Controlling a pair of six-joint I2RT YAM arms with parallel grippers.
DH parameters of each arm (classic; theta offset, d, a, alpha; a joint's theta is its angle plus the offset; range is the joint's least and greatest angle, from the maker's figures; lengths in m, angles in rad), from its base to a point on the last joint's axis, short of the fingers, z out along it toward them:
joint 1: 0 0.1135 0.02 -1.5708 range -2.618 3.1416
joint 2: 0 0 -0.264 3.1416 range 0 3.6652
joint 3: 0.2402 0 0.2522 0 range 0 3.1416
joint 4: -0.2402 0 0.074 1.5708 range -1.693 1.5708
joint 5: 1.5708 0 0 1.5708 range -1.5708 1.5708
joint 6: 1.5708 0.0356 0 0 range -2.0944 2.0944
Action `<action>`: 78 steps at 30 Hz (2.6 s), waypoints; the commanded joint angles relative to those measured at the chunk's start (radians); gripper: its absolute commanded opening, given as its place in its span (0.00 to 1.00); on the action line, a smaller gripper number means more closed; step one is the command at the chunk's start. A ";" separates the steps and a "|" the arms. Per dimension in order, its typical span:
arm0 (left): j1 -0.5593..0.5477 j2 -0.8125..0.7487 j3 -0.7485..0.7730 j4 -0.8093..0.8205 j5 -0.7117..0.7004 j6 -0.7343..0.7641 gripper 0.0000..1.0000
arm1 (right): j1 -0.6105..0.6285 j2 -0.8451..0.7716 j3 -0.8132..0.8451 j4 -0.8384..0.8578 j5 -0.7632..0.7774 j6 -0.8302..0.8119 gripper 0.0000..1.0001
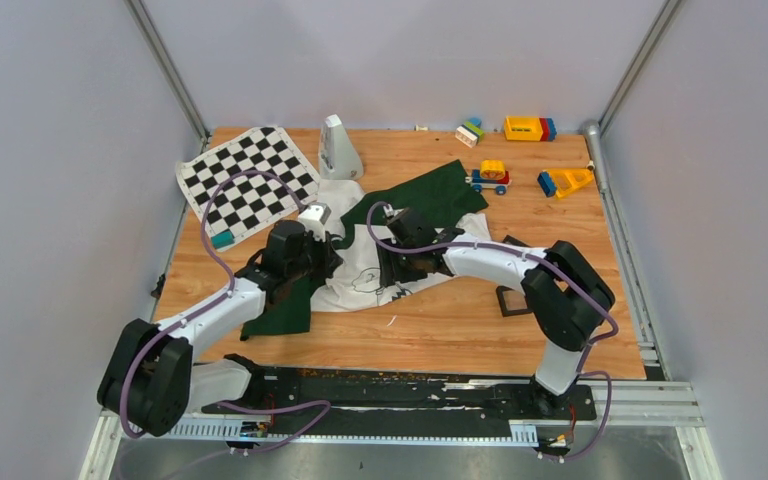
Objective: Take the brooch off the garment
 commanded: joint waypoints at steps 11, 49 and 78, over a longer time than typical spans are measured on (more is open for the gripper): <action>0.004 -0.026 -0.004 0.102 0.190 0.017 0.59 | -0.004 -0.072 -0.076 0.437 -0.268 -0.127 0.70; 0.007 -0.226 -0.045 -0.280 -0.068 -0.065 0.42 | -0.007 0.174 0.186 0.313 -0.468 -0.126 0.28; 0.010 -0.072 -0.004 -0.176 -0.023 -0.018 0.00 | -0.020 0.162 0.152 0.346 -0.486 -0.103 0.31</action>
